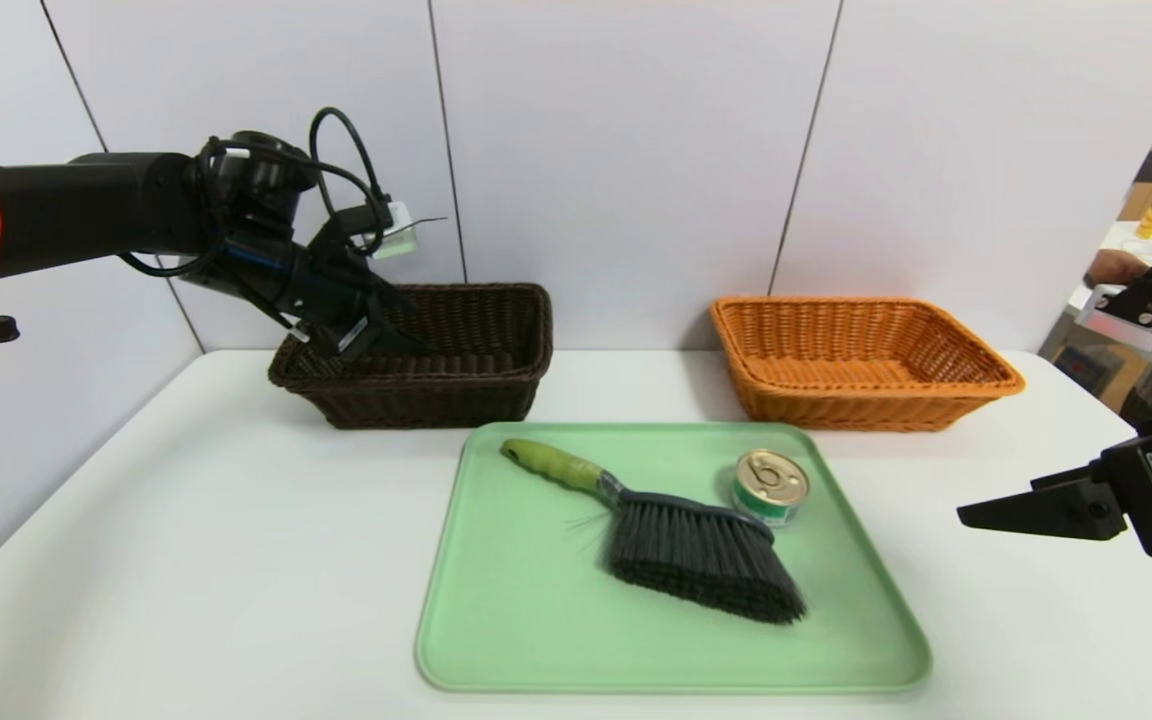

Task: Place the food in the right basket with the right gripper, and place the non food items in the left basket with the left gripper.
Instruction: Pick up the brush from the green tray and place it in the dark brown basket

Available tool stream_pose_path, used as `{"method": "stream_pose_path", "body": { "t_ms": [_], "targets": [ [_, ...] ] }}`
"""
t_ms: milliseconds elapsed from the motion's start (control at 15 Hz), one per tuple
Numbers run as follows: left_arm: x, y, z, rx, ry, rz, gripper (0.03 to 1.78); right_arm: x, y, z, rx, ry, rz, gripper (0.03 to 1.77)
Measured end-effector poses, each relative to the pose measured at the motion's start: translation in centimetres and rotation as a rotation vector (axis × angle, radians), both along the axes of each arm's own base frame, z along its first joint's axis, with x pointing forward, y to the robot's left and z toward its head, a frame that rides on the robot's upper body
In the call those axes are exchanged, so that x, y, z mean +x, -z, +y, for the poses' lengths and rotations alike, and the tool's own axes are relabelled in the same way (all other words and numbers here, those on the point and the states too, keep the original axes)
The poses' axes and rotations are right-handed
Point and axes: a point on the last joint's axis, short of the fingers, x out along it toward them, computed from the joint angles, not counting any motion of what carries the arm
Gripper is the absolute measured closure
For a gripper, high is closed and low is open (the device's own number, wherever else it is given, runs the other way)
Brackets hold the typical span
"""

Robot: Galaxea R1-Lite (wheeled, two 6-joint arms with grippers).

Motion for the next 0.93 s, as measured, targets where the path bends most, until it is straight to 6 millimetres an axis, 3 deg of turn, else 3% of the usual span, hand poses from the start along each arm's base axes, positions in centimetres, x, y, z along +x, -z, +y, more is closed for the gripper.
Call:
{"method": "stream_pose_path", "body": {
  "t_ms": [267, 467, 933],
  "targets": [
    [-1.8, -2.7, -0.4, -0.048, -0.025, -0.018, 0.47, -0.1, 0.0, 0.0, 0.002, 0.002, 0.001, 0.1],
    [-4.8, -4.4, -3.4, -0.117, -0.004, 0.038, 0.36, -0.2, 0.1, 0.0, 0.012, -0.005, 0.003, 0.1],
    [-8.8, -4.1, -10.6, -0.122, 0.167, 0.12, 0.21, -0.6, -0.1, -0.3, 0.015, 0.005, -0.012, 0.1]
  ]
}}
